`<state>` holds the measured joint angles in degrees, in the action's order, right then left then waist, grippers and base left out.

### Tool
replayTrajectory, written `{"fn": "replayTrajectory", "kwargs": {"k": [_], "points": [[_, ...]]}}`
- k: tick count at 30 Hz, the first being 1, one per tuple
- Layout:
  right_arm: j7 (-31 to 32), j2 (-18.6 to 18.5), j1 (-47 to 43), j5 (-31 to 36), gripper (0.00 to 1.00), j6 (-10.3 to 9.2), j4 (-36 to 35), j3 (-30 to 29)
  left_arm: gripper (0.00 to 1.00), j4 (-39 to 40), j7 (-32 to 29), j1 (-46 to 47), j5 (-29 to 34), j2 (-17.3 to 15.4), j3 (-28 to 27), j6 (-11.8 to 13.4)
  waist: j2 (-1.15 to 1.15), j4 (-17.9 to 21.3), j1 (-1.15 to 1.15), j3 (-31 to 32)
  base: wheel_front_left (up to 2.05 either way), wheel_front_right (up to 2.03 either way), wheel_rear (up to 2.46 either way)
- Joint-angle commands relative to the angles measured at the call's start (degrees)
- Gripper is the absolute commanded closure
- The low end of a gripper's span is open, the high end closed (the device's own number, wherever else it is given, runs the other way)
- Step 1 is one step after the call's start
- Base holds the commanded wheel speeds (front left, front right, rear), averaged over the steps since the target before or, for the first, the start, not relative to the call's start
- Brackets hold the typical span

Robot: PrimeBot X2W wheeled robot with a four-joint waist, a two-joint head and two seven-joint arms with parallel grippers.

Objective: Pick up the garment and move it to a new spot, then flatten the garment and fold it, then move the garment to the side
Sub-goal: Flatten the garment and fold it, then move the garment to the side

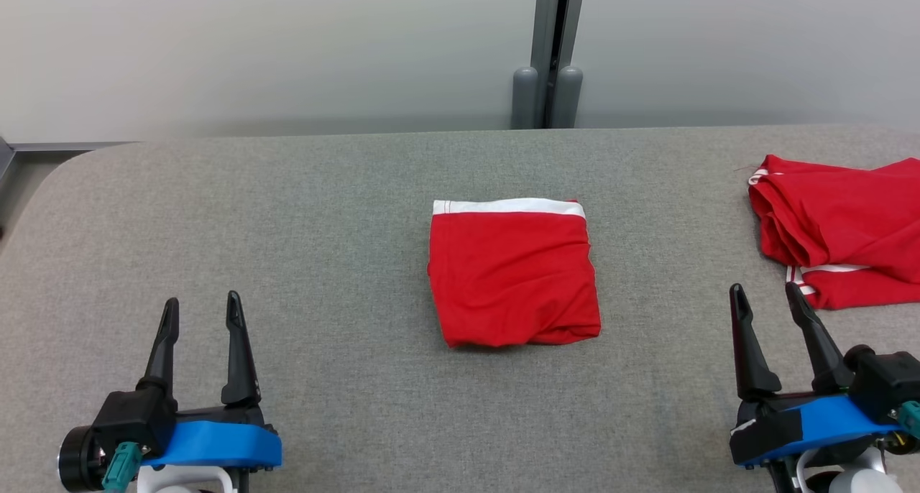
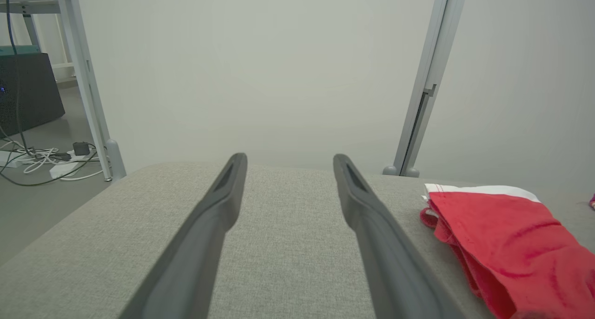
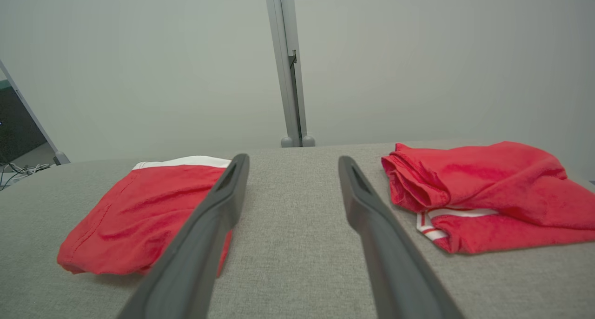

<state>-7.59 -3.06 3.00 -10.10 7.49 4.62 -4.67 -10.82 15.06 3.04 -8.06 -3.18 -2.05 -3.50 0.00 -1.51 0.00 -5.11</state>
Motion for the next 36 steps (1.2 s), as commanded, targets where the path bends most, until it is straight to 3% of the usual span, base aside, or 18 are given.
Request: {"fn": "replayTrajectory", "kwargs": {"k": [1,9,19,26,36], "points": [[0.1,0.1,-1.0,0.3,0.00,0.02,-0.3,-0.2,0.00,0.0,0.2,0.2,0.4,-0.2,0.1,0.2,0.00,0.0,0.00,-0.1,0.00,0.00,0.00],[0.2,0.2,0.5,-0.5,0.00,0.01,0.4,-1.0,0.00,0.1,0.2,0.9,0.2,-0.1,0.2,0.2,0.00,-0.7,0.00,-0.7,0.00,0.00,0.00],[2.3,-0.5,12.5,2.0,0.00,0.01,2.8,3.0,0.00,-0.1,0.2,4.2,-0.5,0.1,1.9,-0.1,0.00,-3.8,0.00,-4.2,0.00,0.00,0.00],[5.3,-2.3,20.4,3.0,0.00,0.01,10.6,5.1,0.00,-0.7,0.2,6.4,-1.6,0.2,3.2,0.1,0.00,-7.3,0.00,-7.1,0.00,0.00,0.00],[3.7,-3.4,23.0,3.5,0.00,0.01,25.1,4.5,0.00,-0.9,0.2,8.3,-3.3,0.3,4.9,0.7,0.00,-11.2,0.00,-10.1,0.00,0.00,0.00]]}}
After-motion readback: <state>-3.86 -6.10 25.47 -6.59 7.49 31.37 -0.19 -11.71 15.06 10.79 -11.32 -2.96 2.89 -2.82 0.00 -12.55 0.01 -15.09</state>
